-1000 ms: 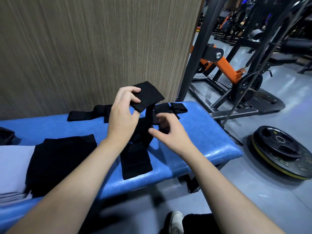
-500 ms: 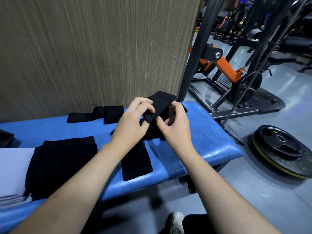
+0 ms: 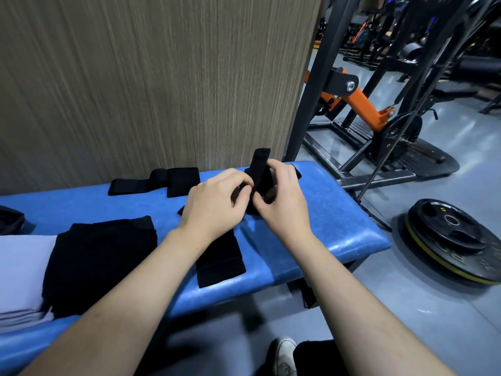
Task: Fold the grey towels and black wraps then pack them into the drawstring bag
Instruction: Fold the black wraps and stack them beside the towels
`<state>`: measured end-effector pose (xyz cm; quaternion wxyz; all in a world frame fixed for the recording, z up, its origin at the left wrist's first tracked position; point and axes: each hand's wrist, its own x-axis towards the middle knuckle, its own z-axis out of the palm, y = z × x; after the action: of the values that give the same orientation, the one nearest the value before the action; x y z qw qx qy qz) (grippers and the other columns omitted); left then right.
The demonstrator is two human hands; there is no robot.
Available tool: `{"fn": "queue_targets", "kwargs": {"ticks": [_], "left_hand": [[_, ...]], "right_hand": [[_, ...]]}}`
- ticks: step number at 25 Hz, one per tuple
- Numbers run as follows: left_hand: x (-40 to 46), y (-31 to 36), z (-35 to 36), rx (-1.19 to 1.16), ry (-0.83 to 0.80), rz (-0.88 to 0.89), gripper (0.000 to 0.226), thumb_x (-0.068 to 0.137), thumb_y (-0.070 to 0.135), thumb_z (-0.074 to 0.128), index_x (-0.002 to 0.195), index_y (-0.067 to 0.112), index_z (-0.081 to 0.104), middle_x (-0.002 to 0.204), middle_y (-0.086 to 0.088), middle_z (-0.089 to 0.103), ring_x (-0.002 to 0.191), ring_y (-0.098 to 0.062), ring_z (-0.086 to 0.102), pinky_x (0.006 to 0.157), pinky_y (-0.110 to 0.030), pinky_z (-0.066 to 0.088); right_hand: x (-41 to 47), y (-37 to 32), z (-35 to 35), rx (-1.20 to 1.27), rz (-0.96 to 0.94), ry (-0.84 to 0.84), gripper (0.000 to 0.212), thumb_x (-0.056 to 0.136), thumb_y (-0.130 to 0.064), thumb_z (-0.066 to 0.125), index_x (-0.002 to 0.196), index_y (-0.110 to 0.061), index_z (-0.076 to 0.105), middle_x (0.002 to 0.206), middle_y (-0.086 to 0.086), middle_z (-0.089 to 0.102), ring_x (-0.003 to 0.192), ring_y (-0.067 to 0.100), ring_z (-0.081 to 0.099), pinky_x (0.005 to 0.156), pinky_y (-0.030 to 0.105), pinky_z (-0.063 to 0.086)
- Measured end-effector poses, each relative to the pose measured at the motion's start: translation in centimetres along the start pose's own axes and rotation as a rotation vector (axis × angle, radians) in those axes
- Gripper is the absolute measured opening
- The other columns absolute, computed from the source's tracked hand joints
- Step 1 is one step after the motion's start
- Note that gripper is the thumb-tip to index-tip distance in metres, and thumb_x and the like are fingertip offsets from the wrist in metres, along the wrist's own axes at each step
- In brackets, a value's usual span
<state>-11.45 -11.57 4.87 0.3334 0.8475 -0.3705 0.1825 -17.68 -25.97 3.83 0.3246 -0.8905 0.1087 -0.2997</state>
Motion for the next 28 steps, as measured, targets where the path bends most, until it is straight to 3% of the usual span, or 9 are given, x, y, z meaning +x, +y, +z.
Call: {"fn": "queue_targets", "kwargs": {"ticks": [2,4,8,12,16,18,22,25,28], "left_hand": [[0.0,0.1,0.1,0.096,0.018,-0.016,0.019,0.091,0.05,0.053,0.092,0.032,0.058,0.087,0.016,0.06,0.074,-0.011,0.059,0.062,-0.03,0.043],[0.0,0.2,0.2,0.148,0.033,-0.05,0.025,0.087,0.054,0.058,0.092,0.03,0.054,0.075,0.014,0.057,0.073,-0.017,0.062,0.061,-0.03,0.04],[0.2,0.3,0.1,0.175,0.019,-0.128,0.026,0.09,0.045,0.057,0.104,0.025,0.05,0.081,0.009,0.067,0.082,-0.028,0.066,0.064,-0.033,0.036],[0.2,0.3,-0.5,-0.043,0.07,-0.228,0.015,0.089,0.032,0.061,0.1,0.026,0.055,0.081,0.014,0.066,0.082,-0.02,0.066,0.07,-0.037,0.049],[0.4,-0.1,-1.0,-0.258,0.088,-0.312,0.009,0.089,0.026,0.061,0.093,0.029,0.053,0.079,0.016,0.069,0.072,-0.005,0.06,0.069,-0.032,0.048],[0.5,-0.6,-1.1,-0.408,0.075,-0.336,0.009,0.09,0.022,0.06,0.092,0.028,0.053,0.079,0.012,0.07,0.072,-0.008,0.061,0.069,-0.032,0.048],[0.7,-1.5,-1.1,-0.641,0.039,-0.38,0.009,0.091,0.02,0.059,0.097,0.026,0.055,0.09,0.003,0.074,0.09,-0.026,0.068,0.088,-0.053,0.053],[0.7,-1.5,-1.0,-0.697,0.034,-0.389,0.01,0.093,0.018,0.057,0.099,0.026,0.055,0.094,0.004,0.075,0.092,-0.024,0.07,0.09,-0.056,0.052],[0.7,-1.4,-0.9,-0.731,0.031,-0.402,0.012,0.096,0.013,0.055,0.101,0.024,0.055,0.093,0.006,0.075,0.091,-0.02,0.071,0.089,-0.054,0.053]], "right_hand": [[-0.1,-0.2,0.3,-0.087,-0.054,-0.033,0.058,0.081,-0.021,0.067,0.133,-0.03,0.042,0.123,-0.009,0.044,0.084,0.017,0.058,0.068,0.046,0.055],[-0.1,-0.5,0.6,-0.155,-0.107,-0.055,0.058,0.081,-0.019,0.063,0.133,-0.031,0.042,0.124,-0.009,0.042,0.083,0.018,0.057,0.065,0.045,0.055],[-0.2,-0.9,1.0,-0.228,-0.183,-0.051,0.051,0.085,-0.026,0.063,0.133,-0.029,0.046,0.125,-0.008,0.043,0.085,0.018,0.059,0.061,0.04,0.054],[-0.1,-0.5,1.1,-0.222,-0.155,-0.051,0.054,0.085,-0.032,0.066,0.134,-0.027,0.045,0.127,-0.008,0.043,0.092,0.018,0.059,0.062,0.041,0.054],[0.0,0.3,0.8,-0.214,-0.092,-0.058,0.062,0.082,-0.031,0.071,0.136,-0.024,0.042,0.129,-0.007,0.043,0.093,0.019,0.059,0.067,0.04,0.054],[0.0,0.7,0.7,-0.16,-0.052,-0.065,0.061,0.082,-0.027,0.071,0.135,-0.024,0.042,0.129,-0.007,0.044,0.09,0.018,0.059,0.069,0.04,0.054],[0.2,1.2,0.5,0.007,0.028,-0.08,0.057,0.081,-0.021,0.074,0.13,-0.028,0.045,0.122,-0.008,0.047,0.086,0.013,0.059,0.076,0.041,0.054],[0.4,1.6,0.3,0.096,0.074,-0.12,0.052,0.08,-0.017,0.076,0.124,-0.03,0.05,0.113,-0.008,0.052,0.073,0.008,0.059,0.08,0.04,0.055],[0.6,2.0,0.3,0.099,0.069,-0.179,0.053,0.081,-0.013,0.078,0.123,-0.032,0.052,0.106,-0.008,0.055,0.074,0.008,0.058,0.08,0.038,0.055]]}}
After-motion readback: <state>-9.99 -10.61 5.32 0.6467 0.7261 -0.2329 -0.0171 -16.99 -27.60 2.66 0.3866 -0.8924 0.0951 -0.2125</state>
